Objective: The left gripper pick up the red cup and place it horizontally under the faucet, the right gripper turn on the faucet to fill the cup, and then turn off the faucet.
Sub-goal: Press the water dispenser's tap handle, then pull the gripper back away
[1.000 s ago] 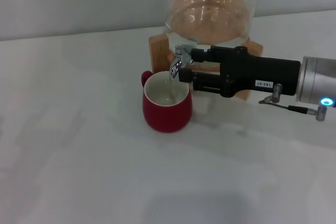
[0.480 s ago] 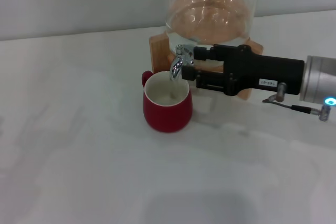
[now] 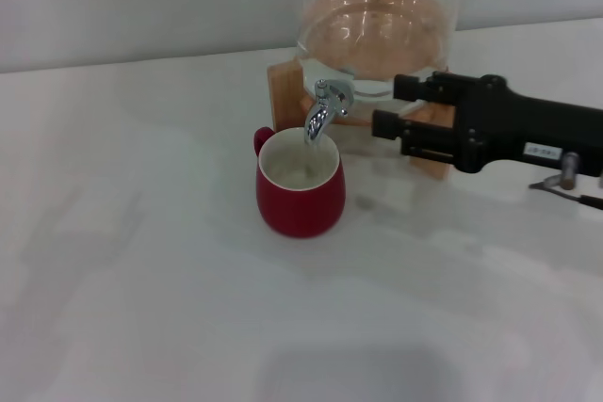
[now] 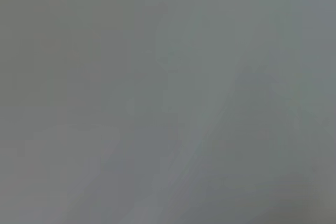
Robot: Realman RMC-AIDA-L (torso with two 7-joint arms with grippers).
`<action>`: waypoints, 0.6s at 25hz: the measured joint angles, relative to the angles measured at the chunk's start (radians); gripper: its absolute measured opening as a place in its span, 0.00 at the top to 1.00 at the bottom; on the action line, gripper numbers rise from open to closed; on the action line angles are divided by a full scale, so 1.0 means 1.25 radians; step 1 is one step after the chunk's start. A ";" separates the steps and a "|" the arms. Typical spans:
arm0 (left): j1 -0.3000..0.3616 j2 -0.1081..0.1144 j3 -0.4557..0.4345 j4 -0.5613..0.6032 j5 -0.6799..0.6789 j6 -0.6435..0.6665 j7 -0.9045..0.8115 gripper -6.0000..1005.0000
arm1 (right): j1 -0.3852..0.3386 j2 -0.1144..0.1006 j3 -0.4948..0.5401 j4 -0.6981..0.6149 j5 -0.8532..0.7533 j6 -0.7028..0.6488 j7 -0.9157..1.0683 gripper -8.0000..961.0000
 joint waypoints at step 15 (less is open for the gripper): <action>-0.007 0.006 0.000 0.001 -0.010 0.022 0.000 0.28 | -0.038 0.003 -0.004 0.067 -0.026 0.068 0.035 0.34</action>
